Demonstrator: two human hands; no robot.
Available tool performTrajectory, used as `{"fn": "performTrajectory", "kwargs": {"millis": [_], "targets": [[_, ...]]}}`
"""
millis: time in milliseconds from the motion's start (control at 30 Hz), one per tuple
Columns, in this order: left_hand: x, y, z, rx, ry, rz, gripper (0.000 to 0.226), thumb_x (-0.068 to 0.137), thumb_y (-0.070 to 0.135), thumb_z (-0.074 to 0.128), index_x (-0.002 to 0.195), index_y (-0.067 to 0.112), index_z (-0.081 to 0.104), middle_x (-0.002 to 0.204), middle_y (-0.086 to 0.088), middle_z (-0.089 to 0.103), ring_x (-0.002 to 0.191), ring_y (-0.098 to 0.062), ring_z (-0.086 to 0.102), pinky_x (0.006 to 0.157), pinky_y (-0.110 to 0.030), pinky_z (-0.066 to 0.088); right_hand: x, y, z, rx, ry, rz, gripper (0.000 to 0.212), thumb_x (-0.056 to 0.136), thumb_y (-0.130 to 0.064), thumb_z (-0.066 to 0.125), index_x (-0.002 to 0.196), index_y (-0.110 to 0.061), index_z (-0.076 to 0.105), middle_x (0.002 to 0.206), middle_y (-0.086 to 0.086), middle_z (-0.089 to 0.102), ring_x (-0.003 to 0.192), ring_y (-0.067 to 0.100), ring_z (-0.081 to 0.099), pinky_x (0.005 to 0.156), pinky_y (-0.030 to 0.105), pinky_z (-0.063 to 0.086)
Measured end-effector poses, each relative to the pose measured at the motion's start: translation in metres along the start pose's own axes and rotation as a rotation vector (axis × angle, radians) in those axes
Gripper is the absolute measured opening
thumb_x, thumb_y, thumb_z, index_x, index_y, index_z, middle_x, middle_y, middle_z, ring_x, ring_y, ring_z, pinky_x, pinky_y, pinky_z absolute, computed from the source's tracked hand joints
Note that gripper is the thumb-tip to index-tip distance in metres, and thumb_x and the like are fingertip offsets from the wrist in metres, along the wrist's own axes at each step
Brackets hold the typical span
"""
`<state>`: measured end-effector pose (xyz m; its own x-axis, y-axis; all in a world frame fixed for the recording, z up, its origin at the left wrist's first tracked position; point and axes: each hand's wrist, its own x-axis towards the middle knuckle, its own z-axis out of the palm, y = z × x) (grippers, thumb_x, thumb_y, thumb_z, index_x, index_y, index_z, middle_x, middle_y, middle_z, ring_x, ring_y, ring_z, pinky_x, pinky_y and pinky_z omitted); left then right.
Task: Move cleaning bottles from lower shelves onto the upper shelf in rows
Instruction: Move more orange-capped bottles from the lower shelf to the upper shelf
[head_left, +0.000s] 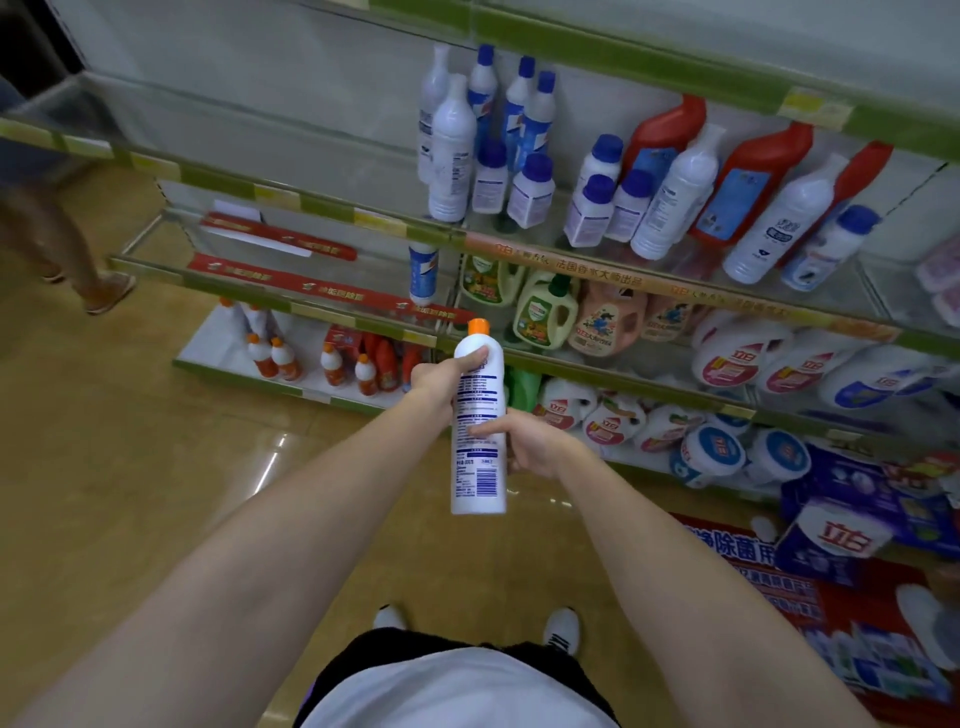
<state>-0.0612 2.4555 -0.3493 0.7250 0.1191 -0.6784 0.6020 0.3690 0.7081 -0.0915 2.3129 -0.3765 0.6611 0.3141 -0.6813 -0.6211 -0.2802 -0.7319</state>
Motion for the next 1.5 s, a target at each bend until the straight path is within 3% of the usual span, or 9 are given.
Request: {"fn": "performTrajectory", "kwargs": {"millis": [333, 533, 767, 867, 967, 1033, 1167, 1400, 1500], "targets": [[-0.004, 0.014, -0.047, 0.033, 0.028, 0.008, 0.067, 0.065, 0.031, 0.094, 0.11, 0.001, 0.055, 0.091, -0.011, 0.071, 0.074, -0.026, 0.073, 0.062, -0.036, 0.06, 0.008, -0.007, 0.044, -0.057, -0.013, -0.033, 0.045, 0.087, -0.033, 0.075, 0.128, -0.023, 0.059, 0.115, 0.002, 0.075, 0.105, 0.021, 0.072, 0.085, 0.04, 0.056], [-0.005, 0.019, -0.061, -0.011, 0.065, 0.001, 0.059, 0.07, 0.025, 0.092, 0.104, 0.004, 0.048, 0.089, -0.01, 0.068, 0.073, -0.024, 0.069, 0.056, -0.034, 0.054, 0.022, -0.014, 0.054, -0.071, -0.037, 0.002, 0.045, 0.086, -0.025, 0.075, 0.127, -0.019, 0.058, 0.111, 0.007, 0.076, 0.102, 0.026, 0.074, 0.092, 0.047, 0.057], [0.003, 0.021, -0.072, 0.156, -0.021, 0.004, 0.07, 0.078, 0.04, 0.084, 0.127, 0.001, 0.052, 0.101, -0.008, 0.068, 0.091, -0.023, 0.066, 0.077, -0.039, 0.054, 0.029, -0.012, 0.065, -0.134, 0.047, -0.04, 0.049, 0.077, -0.026, 0.08, 0.122, -0.022, 0.061, 0.108, 0.005, 0.076, 0.098, 0.024, 0.074, 0.093, 0.048, 0.057], [0.005, 0.024, -0.072, 0.172, -0.049, -0.001, 0.069, 0.083, 0.047, 0.078, 0.131, 0.002, 0.053, 0.109, -0.009, 0.069, 0.098, -0.025, 0.066, 0.078, -0.04, 0.056, 0.028, -0.01, 0.072, -0.253, 0.188, -0.157, 0.04, 0.083, -0.023, 0.077, 0.119, -0.023, 0.06, 0.107, 0.002, 0.073, 0.091, 0.017, 0.072, 0.082, 0.038, 0.058], [0.002, 0.027, -0.066, 0.153, -0.1, -0.009, 0.093, 0.08, 0.061, 0.074, 0.146, 0.005, 0.042, 0.133, -0.006, 0.058, 0.11, -0.025, 0.06, 0.093, -0.044, 0.053, 0.03, -0.005, 0.082, -0.433, 0.337, -0.245, 0.042, 0.079, -0.038, 0.074, 0.115, -0.03, 0.054, 0.099, -0.003, 0.071, 0.085, 0.017, 0.071, 0.078, 0.047, 0.061], [-0.002, 0.027, -0.058, 0.197, -0.11, 0.002, 0.103, 0.079, 0.065, 0.072, 0.152, 0.005, 0.031, 0.142, 0.0, 0.044, 0.12, -0.028, 0.05, 0.096, -0.042, 0.045, 0.028, -0.006, 0.089, -0.68, 0.45, -0.23, 0.051, 0.084, -0.047, 0.069, 0.124, -0.027, 0.045, 0.102, 0.001, 0.068, 0.087, 0.024, 0.07, 0.071, 0.044, 0.058], [0.011, 0.022, -0.055, 0.2, -0.055, 0.052, 0.101, 0.075, 0.056, 0.081, 0.149, 0.009, 0.032, 0.139, -0.009, 0.048, 0.119, -0.031, 0.05, 0.095, -0.044, 0.045, 0.026, -0.011, 0.096, -1.033, 0.539, -0.191, 0.068, 0.094, -0.042, 0.066, 0.142, -0.014, 0.028, 0.118, 0.014, 0.061, 0.1, 0.034, 0.065, 0.069, 0.041, 0.052], [0.023, 0.02, -0.069, 0.074, -0.017, 0.082, 0.089, 0.052, 0.043, 0.096, 0.123, 0.008, 0.056, 0.107, -0.014, 0.07, 0.096, -0.032, 0.069, 0.087, -0.051, 0.058, 0.032, -0.01, 0.081, -0.669, 0.349, -0.215, 0.075, 0.069, -0.056, 0.082, 0.121, -0.025, 0.038, 0.116, 0.001, 0.054, 0.103, 0.024, 0.06, 0.083, 0.046, 0.057], [0.022, 0.021, -0.074, -0.003, -0.036, 0.106, 0.074, 0.057, 0.037, 0.096, 0.115, 0.005, 0.063, 0.099, -0.015, 0.075, 0.089, -0.033, 0.073, 0.081, -0.049, 0.061, 0.032, -0.009, 0.072, -0.502, 0.277, -0.207, 0.074, 0.07, -0.055, 0.085, 0.124, -0.024, 0.045, 0.122, -0.002, 0.06, 0.108, 0.018, 0.061, 0.088, 0.04, 0.056]]}}
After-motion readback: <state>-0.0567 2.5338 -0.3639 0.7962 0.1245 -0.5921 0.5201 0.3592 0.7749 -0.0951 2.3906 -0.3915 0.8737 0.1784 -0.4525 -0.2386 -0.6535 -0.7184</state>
